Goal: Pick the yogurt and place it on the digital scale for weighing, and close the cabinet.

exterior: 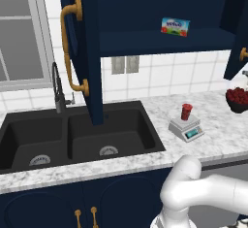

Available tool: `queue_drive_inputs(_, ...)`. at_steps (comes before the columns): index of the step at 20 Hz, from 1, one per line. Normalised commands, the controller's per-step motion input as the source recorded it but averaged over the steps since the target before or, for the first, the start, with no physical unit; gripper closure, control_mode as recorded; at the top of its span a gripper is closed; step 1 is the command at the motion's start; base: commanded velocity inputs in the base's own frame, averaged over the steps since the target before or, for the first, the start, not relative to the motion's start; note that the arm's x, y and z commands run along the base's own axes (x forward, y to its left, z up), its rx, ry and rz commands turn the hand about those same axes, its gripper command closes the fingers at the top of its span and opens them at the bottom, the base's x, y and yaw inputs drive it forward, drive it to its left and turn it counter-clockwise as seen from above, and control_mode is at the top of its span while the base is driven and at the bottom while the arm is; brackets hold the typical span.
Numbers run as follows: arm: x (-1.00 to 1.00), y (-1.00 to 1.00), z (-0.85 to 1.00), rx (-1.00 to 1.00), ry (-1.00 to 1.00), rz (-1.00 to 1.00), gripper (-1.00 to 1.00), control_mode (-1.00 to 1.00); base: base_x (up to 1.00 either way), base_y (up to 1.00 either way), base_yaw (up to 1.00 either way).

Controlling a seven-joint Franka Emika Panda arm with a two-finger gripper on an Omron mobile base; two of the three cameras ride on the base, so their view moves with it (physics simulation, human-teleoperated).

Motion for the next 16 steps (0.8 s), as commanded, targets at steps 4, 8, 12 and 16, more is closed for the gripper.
queue_drive_inputs(4,0.57,0.95,0.43,-0.20,0.42,0.10,-1.00,-1.00,0.00,0.00,0.00)
queue_drive_inputs(8,0.60,0.71,0.02,-0.03,-0.01,0.02,-1.00,-1.00,0.00,0.00,0.00)
queue_drive_inputs(12,1.00,0.85,0.00,0.00,-0.08,-0.15,-1.00,-1.00,0.00,0.00,0.00)
queue_drive_inputs(16,1.00,0.87,0.00,-0.06,-0.01,-0.24,-1.00,-1.00,0.00,0.00,0.00)
